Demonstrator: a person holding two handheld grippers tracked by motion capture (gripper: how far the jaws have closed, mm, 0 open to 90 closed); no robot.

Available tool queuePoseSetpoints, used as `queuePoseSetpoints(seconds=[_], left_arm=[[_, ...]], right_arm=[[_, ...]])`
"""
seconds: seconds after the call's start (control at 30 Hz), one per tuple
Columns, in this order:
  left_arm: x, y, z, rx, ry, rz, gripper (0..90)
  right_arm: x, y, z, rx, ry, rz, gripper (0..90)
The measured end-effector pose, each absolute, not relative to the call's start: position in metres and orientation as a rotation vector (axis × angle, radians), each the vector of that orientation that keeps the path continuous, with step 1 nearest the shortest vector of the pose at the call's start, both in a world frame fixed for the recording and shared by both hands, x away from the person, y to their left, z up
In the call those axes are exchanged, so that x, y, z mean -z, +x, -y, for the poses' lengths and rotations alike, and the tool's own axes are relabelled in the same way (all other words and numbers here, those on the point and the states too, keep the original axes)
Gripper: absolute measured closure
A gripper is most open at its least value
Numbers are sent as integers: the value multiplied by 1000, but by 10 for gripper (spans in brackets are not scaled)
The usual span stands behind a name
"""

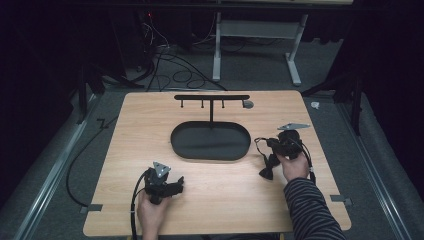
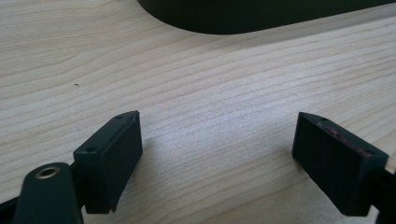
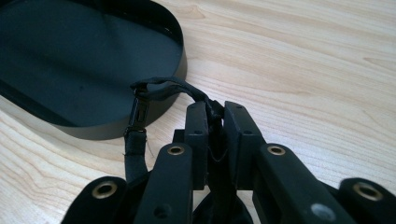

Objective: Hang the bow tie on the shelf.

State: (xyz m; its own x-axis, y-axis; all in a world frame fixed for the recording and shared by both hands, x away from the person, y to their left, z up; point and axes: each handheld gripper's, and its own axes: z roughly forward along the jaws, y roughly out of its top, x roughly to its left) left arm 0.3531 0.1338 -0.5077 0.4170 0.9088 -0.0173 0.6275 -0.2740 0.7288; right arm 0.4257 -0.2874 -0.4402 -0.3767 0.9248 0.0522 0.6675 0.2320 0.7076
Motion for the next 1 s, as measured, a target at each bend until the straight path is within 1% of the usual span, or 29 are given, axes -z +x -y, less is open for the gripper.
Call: queuePoseSetpoints(seconds=[0.43, 1.0], left_arm=[[508, 353, -134, -541, 2007, -1298, 163], [508, 353, -134, -541, 2008, -1298, 163]], right_arm=[[431, 423, 278, -966, 1412, -2139, 821], [419, 423, 277, -992, 1381, -2126, 822]])
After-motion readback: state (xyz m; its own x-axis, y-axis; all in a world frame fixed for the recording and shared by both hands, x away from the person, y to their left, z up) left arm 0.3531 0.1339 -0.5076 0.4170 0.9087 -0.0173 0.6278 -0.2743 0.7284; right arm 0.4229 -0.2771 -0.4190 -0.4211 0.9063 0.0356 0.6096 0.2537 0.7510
